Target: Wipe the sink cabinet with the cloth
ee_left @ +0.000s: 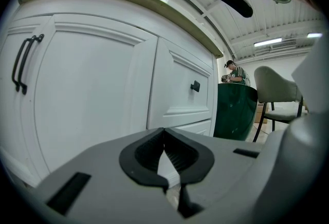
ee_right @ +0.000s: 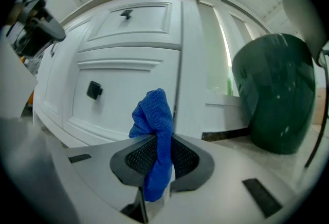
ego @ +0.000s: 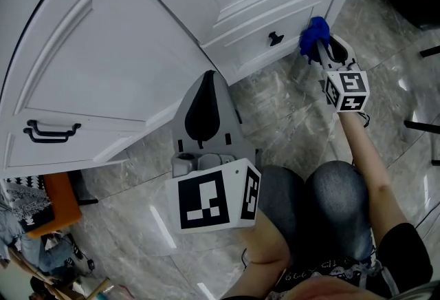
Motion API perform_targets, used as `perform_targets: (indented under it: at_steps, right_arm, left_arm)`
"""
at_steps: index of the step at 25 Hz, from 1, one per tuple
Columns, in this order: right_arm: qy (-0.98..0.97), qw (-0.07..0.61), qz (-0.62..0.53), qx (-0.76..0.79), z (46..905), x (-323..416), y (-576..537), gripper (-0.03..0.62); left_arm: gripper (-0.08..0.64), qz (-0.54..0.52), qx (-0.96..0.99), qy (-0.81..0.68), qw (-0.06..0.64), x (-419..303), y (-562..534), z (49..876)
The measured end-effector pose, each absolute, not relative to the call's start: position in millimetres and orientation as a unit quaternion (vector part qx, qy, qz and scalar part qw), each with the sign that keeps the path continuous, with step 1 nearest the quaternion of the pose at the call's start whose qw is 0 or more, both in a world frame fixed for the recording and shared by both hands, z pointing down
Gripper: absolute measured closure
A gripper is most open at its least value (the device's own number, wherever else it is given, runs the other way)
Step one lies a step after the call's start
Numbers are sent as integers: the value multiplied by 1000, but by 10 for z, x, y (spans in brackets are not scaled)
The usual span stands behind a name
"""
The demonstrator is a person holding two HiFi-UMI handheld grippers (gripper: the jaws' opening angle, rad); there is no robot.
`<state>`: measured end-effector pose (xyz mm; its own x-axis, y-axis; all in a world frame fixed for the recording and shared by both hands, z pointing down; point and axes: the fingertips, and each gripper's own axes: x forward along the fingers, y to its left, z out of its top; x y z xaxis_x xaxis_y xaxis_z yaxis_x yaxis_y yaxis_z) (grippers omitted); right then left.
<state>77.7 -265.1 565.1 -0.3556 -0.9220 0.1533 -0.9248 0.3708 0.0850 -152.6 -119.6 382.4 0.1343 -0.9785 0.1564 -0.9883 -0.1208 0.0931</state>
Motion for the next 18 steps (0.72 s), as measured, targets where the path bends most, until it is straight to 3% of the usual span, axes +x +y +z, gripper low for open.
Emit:
perform_targets:
  at_steps: [3, 12, 18]
  right_arm:
    - [-804, 70, 54, 588, 5739, 1065, -2746, 515]
    - [-806, 73, 50, 585, 5760, 1065, -2815, 515]
    - [-834, 60, 88, 541, 5870, 735, -2537, 515]
  left_arm:
    - [554, 27, 751, -654, 88, -1502, -1220, 3836]
    - [554, 30, 755, -649, 92, -1446, -1294, 3894]
    - [554, 20, 756, -648, 96, -1457, -1287, 3887]
